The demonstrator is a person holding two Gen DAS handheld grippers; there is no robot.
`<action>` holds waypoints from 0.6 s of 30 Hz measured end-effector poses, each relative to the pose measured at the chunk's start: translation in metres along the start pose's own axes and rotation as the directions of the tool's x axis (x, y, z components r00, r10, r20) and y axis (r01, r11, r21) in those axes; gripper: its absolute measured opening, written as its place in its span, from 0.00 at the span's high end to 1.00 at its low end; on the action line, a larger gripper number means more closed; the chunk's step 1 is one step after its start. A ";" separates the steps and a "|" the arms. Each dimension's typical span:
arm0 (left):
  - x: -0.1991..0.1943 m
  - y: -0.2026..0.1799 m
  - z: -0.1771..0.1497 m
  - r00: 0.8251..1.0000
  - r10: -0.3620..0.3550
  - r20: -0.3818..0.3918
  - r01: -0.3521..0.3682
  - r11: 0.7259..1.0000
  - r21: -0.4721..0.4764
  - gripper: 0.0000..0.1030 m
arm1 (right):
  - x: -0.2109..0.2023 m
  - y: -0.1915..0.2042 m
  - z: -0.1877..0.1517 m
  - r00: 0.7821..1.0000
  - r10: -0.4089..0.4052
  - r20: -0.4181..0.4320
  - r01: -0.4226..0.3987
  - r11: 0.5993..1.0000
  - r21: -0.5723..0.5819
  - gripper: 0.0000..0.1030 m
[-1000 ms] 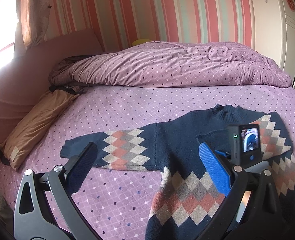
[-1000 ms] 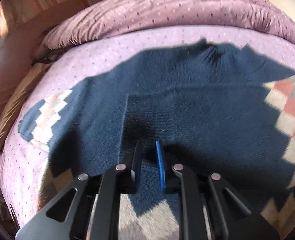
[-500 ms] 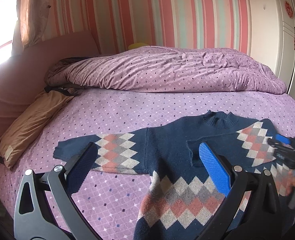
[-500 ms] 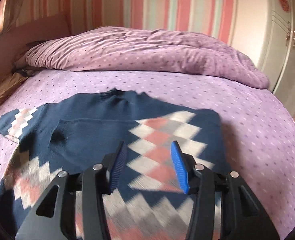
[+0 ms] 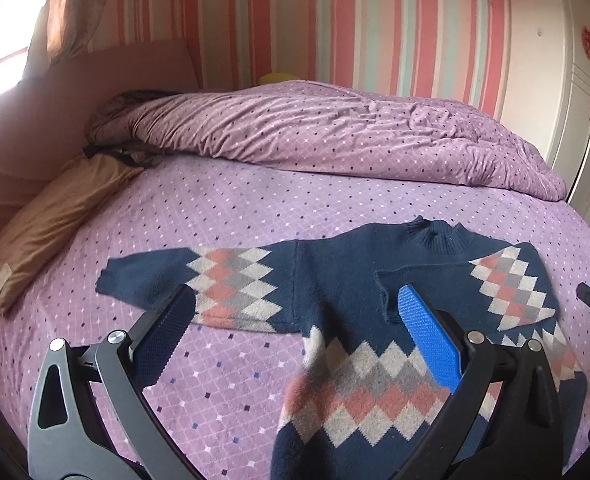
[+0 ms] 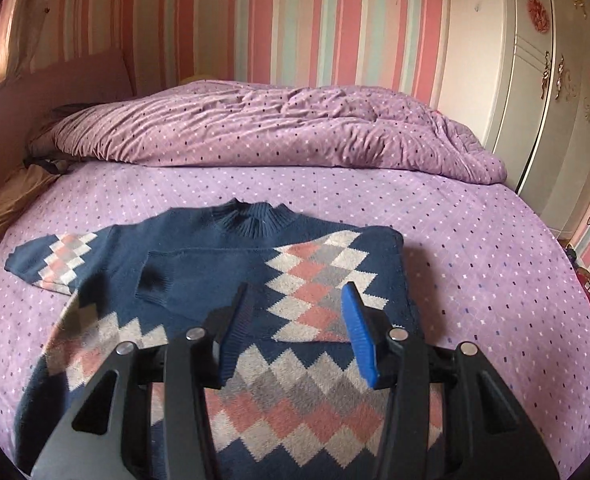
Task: Fold small clothes
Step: 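Withdraw the open right gripper from the folded sleeve, then move the left gripper to the other sleeve cuff and close on it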
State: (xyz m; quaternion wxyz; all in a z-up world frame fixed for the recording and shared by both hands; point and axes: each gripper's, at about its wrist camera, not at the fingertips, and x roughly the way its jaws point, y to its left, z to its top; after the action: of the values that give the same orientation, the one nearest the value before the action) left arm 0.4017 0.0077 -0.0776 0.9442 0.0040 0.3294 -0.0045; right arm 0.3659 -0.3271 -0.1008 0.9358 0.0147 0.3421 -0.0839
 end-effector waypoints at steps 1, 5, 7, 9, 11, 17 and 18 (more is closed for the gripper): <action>0.001 0.006 -0.001 1.000 0.006 -0.001 -0.006 1.000 -0.003 0.03 | -0.003 0.002 0.001 1.000 -0.003 0.007 0.003 1.000 0.004 0.54; 0.005 0.027 -0.004 0.998 0.055 0.002 -0.055 0.998 0.009 0.03 | -0.013 0.015 0.005 0.999 -0.018 0.026 0.018 1.000 0.004 0.47; 0.009 0.037 -0.005 0.998 0.062 0.004 -0.062 0.998 0.026 0.03 | -0.016 0.023 0.006 0.999 -0.024 0.038 0.024 1.000 -0.009 0.46; 0.015 0.045 -0.005 0.996 0.084 -0.004 -0.084 0.995 0.047 0.03 | -0.016 0.029 0.006 0.999 -0.024 0.042 0.025 1.000 -0.017 0.46; 0.024 0.058 -0.005 0.995 0.101 -0.012 -0.100 0.993 0.060 0.03 | -0.016 0.034 0.007 0.999 -0.023 0.045 0.024 1.000 -0.018 0.42; 0.059 0.106 -0.007 0.996 0.072 -0.061 -0.071 0.997 0.013 0.03 | -0.020 0.044 0.008 0.997 -0.034 0.066 0.034 0.999 -0.009 0.32; 0.065 0.113 -0.008 0.996 0.063 -0.069 -0.063 0.998 0.003 0.03 | -0.020 0.046 0.008 0.997 -0.035 0.066 0.035 0.999 -0.009 0.32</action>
State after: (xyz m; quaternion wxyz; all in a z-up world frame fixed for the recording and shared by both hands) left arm 0.4488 0.1205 -0.1236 0.9319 0.0147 0.3614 0.0254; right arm 0.3637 -0.2794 -0.0827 0.9450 0.0011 0.3116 -0.0991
